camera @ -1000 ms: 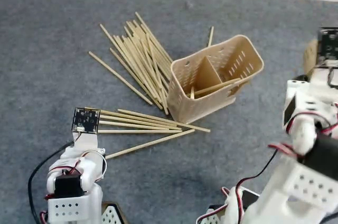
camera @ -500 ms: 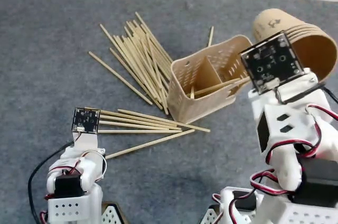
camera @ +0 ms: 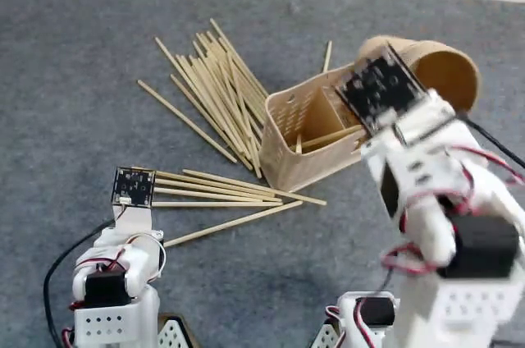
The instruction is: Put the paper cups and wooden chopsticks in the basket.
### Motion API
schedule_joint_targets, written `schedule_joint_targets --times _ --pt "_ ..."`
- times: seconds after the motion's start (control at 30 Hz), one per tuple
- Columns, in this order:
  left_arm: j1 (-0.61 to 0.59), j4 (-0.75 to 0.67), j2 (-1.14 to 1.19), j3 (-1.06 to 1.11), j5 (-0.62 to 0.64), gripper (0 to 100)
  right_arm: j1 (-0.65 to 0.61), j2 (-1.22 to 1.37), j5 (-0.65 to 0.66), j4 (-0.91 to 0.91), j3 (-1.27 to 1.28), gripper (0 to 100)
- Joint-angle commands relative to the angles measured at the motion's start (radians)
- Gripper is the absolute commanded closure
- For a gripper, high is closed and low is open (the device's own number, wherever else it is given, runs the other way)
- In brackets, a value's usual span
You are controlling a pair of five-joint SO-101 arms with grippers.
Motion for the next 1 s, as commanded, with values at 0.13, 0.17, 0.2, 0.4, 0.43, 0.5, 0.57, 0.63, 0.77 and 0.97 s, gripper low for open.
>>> schedule_joint_targets --times 0.13,0.17,0.2,0.4,0.43,0.5,0.57,0.63,0.77,0.97 --pt "-0.007 0.006 -0.008 0.022 -0.006 99 -0.042 0.044 0.011 0.079 -0.013 99.3" --pt "-0.007 0.006 -0.008 0.022 -0.006 99 -0.050 0.047 0.011 0.079 -0.010 99.3" --pt "-0.007 0.006 -0.008 0.022 -0.006 99 -0.051 0.050 0.011 0.079 -0.010 99.0" --pt "-0.007 0.006 -0.008 0.022 -0.006 99 -0.056 0.053 0.003 0.028 -0.007 88.2" --pt "-0.007 0.006 -0.008 0.022 -0.006 99 -0.056 0.053 0.003 0.019 -0.007 85.2" --pt "-0.007 0.006 -0.008 0.022 -0.006 99 -0.056 0.053 0.000 -0.007 -0.007 80.5" --pt "-0.007 0.006 -0.008 0.022 -0.006 99 -0.056 0.053 -0.041 -0.056 -0.007 79.3" --pt "-0.007 0.006 -0.008 0.022 -0.006 99 -0.056 0.053 -0.083 -0.104 -0.005 79.3" --pt "-0.007 0.006 -0.008 0.022 -0.006 99 -0.074 0.053 -0.101 -0.147 -0.005 79.3" --pt "-0.007 0.006 -0.008 0.022 -0.006 99 -0.101 0.041 -0.101 -0.111 -0.013 81.6"
